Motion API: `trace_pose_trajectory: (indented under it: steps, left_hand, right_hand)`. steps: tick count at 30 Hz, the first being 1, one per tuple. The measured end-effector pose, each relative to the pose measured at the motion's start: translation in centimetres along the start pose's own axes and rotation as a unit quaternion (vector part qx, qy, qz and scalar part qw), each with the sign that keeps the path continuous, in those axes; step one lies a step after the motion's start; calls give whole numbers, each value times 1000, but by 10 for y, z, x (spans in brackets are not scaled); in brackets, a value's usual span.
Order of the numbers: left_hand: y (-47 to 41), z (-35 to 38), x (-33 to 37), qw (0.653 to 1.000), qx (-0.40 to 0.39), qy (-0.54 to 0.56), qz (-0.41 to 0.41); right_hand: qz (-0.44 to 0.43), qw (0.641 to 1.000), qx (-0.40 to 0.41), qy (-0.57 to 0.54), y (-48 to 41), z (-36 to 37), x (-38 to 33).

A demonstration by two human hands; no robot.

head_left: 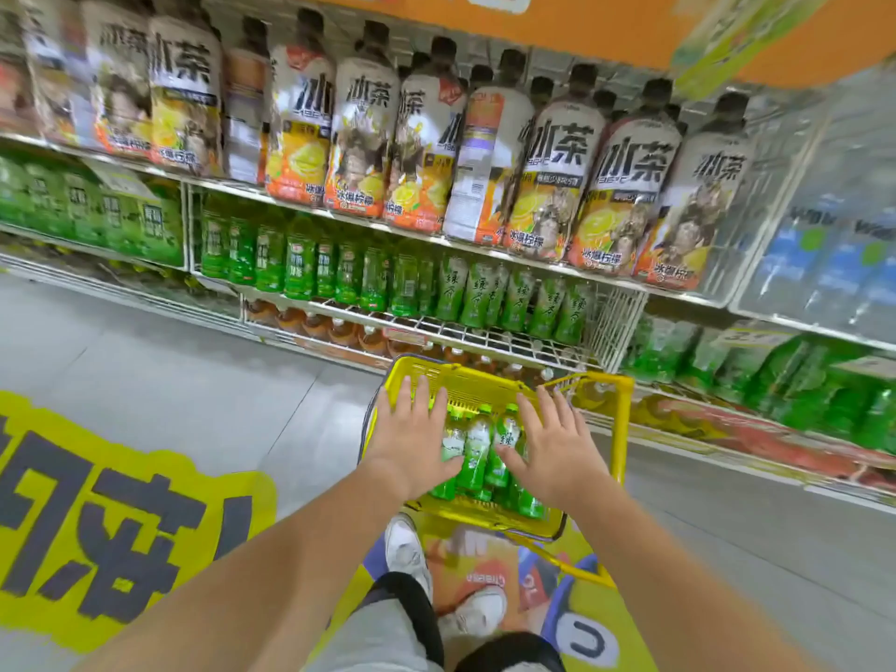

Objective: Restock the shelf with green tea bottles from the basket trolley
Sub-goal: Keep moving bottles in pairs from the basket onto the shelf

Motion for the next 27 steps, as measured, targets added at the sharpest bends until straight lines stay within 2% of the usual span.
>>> trace_pose_trajectory:
  steps: [6, 12, 16, 27]
  left_hand:
    - [-21, 17, -13, 999, -11, -9, 37]
    - [-49, 49, -20, 999, -48, 15, 18]
    - [-71, 88, -7, 998, -64, 23, 11]
    - [-127, 210, 7, 988, -140, 49, -32]
  right_hand:
    - [48, 998, -25, -24, -16, 27, 6]
    - [73, 994, -78, -34, -28, 82, 7]
    - [71, 990, -118, -24, -43, 126, 14]
    - [111, 980, -138, -95, -90, 238, 58]
Point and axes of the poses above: each hand's wrist, its own y-axis away from the middle knuckle, its own z-axis out of the palm, x = y × z, the point moved 3 cm from there along -y, towards the middle knuckle, and after that the axes turned 5 degrees about z, right-handed, at the moved point
